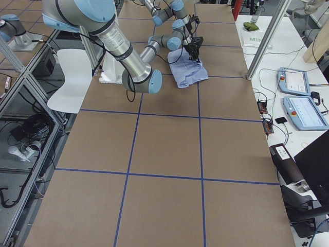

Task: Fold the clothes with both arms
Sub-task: 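Release the folded shirt and raise both grippers away from it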

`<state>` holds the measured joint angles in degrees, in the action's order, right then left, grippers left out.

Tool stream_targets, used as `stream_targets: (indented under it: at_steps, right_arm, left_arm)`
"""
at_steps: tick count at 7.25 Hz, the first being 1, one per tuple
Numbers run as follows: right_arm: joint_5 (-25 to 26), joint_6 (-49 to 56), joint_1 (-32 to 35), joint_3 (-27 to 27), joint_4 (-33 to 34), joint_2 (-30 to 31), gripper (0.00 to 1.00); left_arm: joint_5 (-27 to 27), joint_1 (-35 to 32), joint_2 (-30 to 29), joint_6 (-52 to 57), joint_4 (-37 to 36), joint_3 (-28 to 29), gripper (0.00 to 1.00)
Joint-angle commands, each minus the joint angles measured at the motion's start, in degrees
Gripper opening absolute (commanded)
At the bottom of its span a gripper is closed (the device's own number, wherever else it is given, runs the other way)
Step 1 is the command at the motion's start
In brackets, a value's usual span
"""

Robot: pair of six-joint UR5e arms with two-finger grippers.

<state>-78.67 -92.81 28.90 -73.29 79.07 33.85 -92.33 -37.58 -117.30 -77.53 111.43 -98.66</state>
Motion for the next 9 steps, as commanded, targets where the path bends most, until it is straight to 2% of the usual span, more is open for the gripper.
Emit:
stream_targets:
  at_steps: [1,2,3,4,5,6,7,9]
  right_arm:
    - [-1.3,3.2,1.1,4.9,-4.5,-1.4,0.00]
    - [-1.3,3.9,1.2,6.9,-5.8,-2.0,0.77]
    - [-1.3,6.0,1.3,7.2,-5.8,-3.2,1.00]
    - [-3.8,6.2,2.6,7.1,-5.7,-3.9,1.00]
    - [-11.9,7.7,5.4,6.4,-4.6,-4.2,1.00]
    - [-16.8,11.3,7.8,3.6,-0.9,-3.3,1.00]
    - [-20.3,17.3,10.0,-4.0,6.2,0.4,1.00]
    - [-26.9,28.4,15.3,-25.1,16.9,14.7,1.00]
  left_arm:
    - [0.1,-0.4,-0.6,1.5,5.4,6.5,0.00]
    - [0.1,-0.4,-0.6,2.2,6.7,8.5,0.05]
    - [0.0,-0.6,-0.7,7.4,6.9,8.2,0.99]
    - [-0.6,-1.1,-0.5,10.2,6.8,6.7,1.00]
    - [-3.8,-2.0,-0.1,12.4,6.3,4.2,1.00]
    - [-9.5,-4.3,1.8,18.0,5.8,0.0,1.00]
    - [-13.1,-6.1,6.9,24.6,3.8,-6.5,1.00]
    - [-16.8,-10.6,15.0,35.6,-7.4,-20.2,1.00]
